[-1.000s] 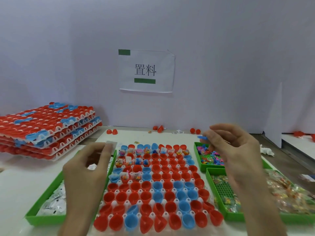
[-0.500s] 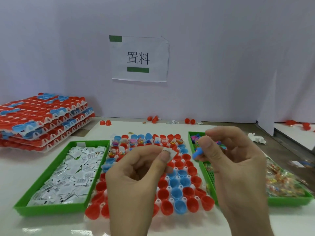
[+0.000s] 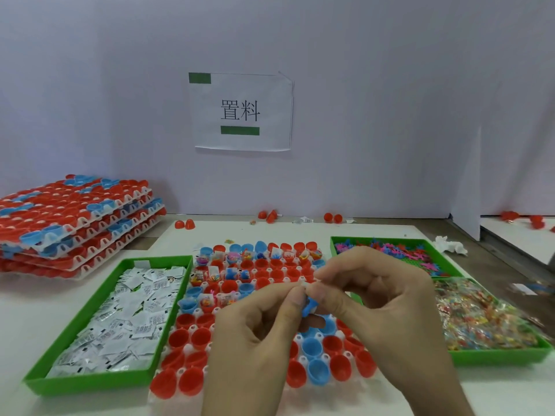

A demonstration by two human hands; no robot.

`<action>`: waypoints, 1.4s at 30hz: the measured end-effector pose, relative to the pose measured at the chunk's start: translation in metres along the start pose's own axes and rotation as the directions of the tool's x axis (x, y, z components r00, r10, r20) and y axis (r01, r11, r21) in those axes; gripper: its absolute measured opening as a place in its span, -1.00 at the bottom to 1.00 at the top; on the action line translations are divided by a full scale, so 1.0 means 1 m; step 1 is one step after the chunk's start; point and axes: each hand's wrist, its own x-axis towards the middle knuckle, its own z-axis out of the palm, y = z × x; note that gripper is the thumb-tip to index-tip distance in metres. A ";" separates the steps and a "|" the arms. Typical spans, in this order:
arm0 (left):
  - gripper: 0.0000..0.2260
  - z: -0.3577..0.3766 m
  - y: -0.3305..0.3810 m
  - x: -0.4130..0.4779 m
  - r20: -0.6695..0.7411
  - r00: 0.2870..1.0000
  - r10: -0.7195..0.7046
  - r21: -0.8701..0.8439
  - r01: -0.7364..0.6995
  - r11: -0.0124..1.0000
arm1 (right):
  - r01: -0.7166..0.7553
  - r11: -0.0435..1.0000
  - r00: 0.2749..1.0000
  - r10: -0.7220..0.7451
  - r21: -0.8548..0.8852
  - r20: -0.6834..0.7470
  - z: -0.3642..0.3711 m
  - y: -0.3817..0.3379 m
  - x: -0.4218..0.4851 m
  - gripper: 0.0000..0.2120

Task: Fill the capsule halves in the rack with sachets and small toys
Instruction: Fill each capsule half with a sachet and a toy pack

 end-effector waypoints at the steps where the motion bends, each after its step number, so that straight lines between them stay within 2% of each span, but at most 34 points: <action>1: -0.80 -0.001 0.000 0.001 0.032 0.999 -0.017 -0.005 0.017 1.000 | 0.002 1.000 1.000 -0.002 -0.026 0.017 -0.002 0.002 0.000 -0.88; 6: -0.78 -0.004 0.000 0.000 0.226 0.971 -0.082 0.036 0.076 0.996 | 0.008 0.994 0.999 -0.003 -0.106 0.043 -0.007 0.009 -0.001 -0.88; 8: -0.73 -0.004 -0.002 0.000 0.221 0.972 -0.080 0.062 0.068 0.996 | 0.014 0.990 0.999 -0.008 -0.144 0.046 -0.006 0.011 0.000 -0.86; 12: -0.77 -0.004 -0.003 0.002 0.199 0.977 -0.080 0.063 0.068 0.996 | 0.005 0.983 0.998 0.006 -0.183 0.060 -0.007 0.014 0.001 -0.84; 15: -0.78 -0.007 -0.004 0.001 0.185 0.979 -0.090 0.053 0.081 0.995 | -0.115 0.956 0.993 0.109 -0.269 -0.038 -0.023 0.028 0.003 -0.82; 17: -0.79 -0.009 -0.003 0.001 0.169 0.982 -0.088 0.036 0.083 0.996 | -0.272 0.881 0.962 0.253 -0.388 -0.100 -0.045 0.048 0.003 -0.88; 18: -0.79 -0.010 -0.004 0.001 0.157 0.984 -0.085 0.031 0.081 0.996 | -0.358 0.818 0.932 0.340 -0.450 -0.124 -0.058 0.060 0.002 -0.95; 20: -0.79 -0.011 -0.005 0.002 0.140 0.987 -0.079 0.030 0.075 0.997 | -0.495 0.670 0.851 0.503 -0.553 -0.152 -0.080 0.083 -0.004 -0.92; 22: -0.78 -0.011 -0.006 0.003 0.142 0.987 -0.081 0.029 0.078 0.997 | -0.568 0.564 0.765 0.630 -0.599 -0.133 -0.091 0.100 -0.011 -0.83; 24: -0.78 -0.009 -0.007 0.003 0.154 0.984 -0.085 0.033 0.080 0.996 | -0.564 0.503 0.722 0.686 -0.656 -0.095 -0.090 0.112 -0.015 -0.76; 30: -0.79 -0.009 -0.009 0.001 0.170 0.981 -0.095 0.038 0.090 0.995 | -0.551 0.520 0.747 0.657 -0.653 -0.107 -0.078 0.123 -0.013 -0.65; 34: -0.77 -0.013 -0.008 0.001 0.163 0.982 -0.096 0.044 0.090 0.995 | -0.577 0.570 0.784 0.586 -0.584 -0.203 -0.080 0.122 -0.013 -0.59; 36: -0.74 -0.013 -0.009 0.001 0.161 0.982 -0.097 0.060 0.088 0.994 | -0.583 0.552 0.787 0.566 -0.596 -0.246 -0.080 0.123 -0.013 -0.63; 39: -0.75 -0.013 -0.009 0.002 0.152 0.984 -0.097 0.061 0.088 0.994 | -0.582 0.499 0.757 0.621 -0.643 -0.203 -0.076 0.125 -0.013 -0.69; 42: -0.77 -0.014 -0.010 0.001 0.149 0.985 -0.089 0.063 0.081 0.995 | -0.564 0.487 0.760 0.622 -0.667 -0.188 -0.074 0.129 -0.013 -0.72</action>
